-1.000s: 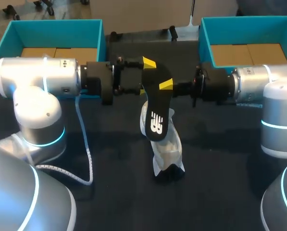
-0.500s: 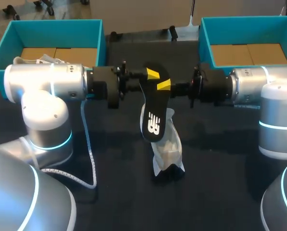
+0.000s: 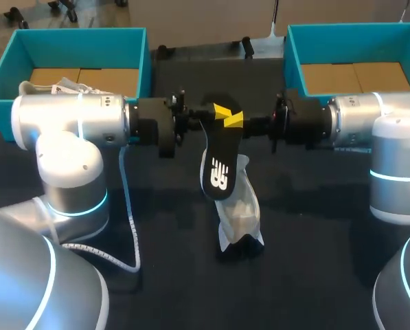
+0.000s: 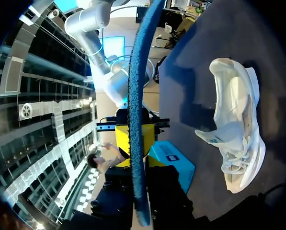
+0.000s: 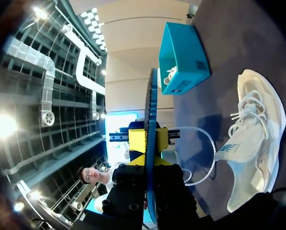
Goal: Take the shoe out of the shoebox, open the shoe tongue, remove and reinsert the insole, then place the shoe into the shoebox
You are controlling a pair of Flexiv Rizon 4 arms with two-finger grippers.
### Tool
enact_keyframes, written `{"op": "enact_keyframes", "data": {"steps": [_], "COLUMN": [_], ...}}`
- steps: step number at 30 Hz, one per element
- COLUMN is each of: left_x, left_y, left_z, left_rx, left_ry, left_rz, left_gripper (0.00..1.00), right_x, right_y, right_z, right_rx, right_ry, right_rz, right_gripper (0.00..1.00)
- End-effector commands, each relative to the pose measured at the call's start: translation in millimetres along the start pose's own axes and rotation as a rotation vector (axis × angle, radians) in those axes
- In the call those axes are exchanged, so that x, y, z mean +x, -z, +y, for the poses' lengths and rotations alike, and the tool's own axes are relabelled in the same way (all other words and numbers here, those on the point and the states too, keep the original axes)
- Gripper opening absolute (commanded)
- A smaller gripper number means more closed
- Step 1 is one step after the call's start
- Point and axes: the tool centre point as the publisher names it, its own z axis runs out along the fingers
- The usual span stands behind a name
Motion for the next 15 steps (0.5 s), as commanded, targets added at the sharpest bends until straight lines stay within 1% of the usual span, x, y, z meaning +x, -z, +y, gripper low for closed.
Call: {"op": "enact_keyframes", "data": {"steps": [1, 6, 7, 8, 12, 15], "left_x": [1.9, 3.3, 3.5, 4.0, 7.2, 8.6], "left_y": [-3, -1, -1, 0, 2, 4], "left_z": [-1, -1, -1, 0, 1, 0], "left_rx": [-0.002, -0.003, -0.002, 0.001, 0.018, 0.038], "left_ry": [-0.001, 0.003, 0.004, 0.012, 0.055, 0.078], "left_rz": [-0.001, 0.002, 0.003, 0.006, 0.01, 0.021], "left_gripper": [0.0, 0.0, 0.0, 0.0, 0.0, 0.0], "right_x": [0.4, -0.9, -1.6, -3.0, -5.2, -6.1], "right_y": [0, 0, 1, 3, 14, 24], "right_z": [-0.8, -1.7, -2.5, -4.3, -11.5, -14.6], "right_rx": [-0.001, -0.002, -0.005, -0.02, -0.067, -0.087], "right_ry": [0.0, -0.001, -0.003, -0.009, 0.002, 0.032], "right_rz": [0.001, 0.004, 0.006, -0.001, -0.028, -0.06], "right_gripper": [0.0, 0.01, 0.42, 1.0, 1.0, 1.0]}}
